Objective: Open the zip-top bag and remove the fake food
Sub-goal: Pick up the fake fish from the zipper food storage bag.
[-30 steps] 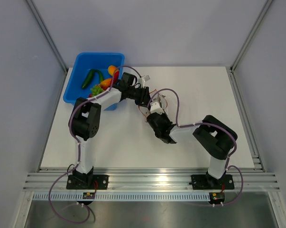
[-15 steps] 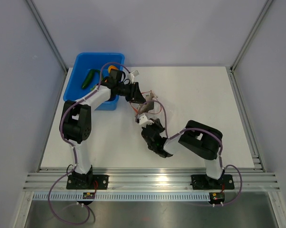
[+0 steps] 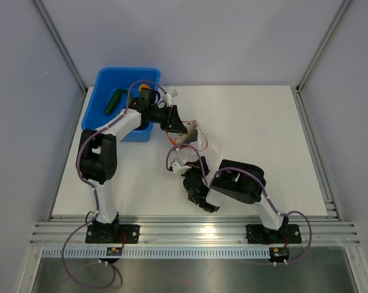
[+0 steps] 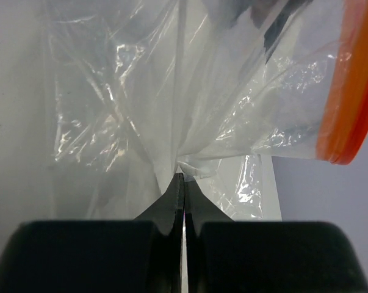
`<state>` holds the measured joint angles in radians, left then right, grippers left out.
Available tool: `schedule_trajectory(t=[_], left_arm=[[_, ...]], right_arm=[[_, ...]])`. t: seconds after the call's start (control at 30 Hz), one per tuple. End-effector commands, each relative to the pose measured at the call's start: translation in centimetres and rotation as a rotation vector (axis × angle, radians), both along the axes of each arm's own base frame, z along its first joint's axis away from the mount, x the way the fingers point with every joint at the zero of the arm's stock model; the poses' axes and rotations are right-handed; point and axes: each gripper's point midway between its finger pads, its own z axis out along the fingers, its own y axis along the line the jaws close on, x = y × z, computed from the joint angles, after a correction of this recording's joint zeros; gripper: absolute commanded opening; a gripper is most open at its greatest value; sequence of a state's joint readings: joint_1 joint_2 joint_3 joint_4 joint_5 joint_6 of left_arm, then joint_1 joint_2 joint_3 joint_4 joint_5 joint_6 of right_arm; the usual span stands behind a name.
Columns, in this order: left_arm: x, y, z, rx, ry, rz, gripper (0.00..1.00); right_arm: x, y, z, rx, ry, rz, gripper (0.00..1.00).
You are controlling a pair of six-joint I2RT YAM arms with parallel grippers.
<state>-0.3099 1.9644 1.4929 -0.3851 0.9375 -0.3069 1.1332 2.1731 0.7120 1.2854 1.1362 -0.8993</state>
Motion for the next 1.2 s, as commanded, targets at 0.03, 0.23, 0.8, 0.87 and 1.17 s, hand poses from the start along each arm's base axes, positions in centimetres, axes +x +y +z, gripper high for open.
schedule_trajectory(t=[0.03, 0.23, 0.8, 0.87, 1.17], left_arm=[[2.1, 0.7, 7.8, -0.126, -0.133, -0.017, 0.11], [3.0, 2.1, 11.9, -0.202, -0.092, -0.016, 0.11], [1.4, 7.1, 16.4, -0.533, 0.054, -0.059, 0.11], [0.6, 7.7, 17.9, -0.573, -0.116, -0.117, 0.11], [2.0, 9.2, 16.7, -0.572, -0.028, -0.089, 0.02]], right_arm=[[-0.2, 0.1, 3.8, 0.234, -0.105, -0.005, 0.0], [-0.1, 0.5, 3.6, 0.216, -0.098, 0.006, 0.0], [1.0, -0.2, 1.5, 0.272, 0.059, 0.014, 0.0], [1.2, -0.2, 1.7, 0.298, 0.066, 0.014, 0.0], [1.5, -0.2, 2.8, 0.356, 0.102, 0.058, 0.0]])
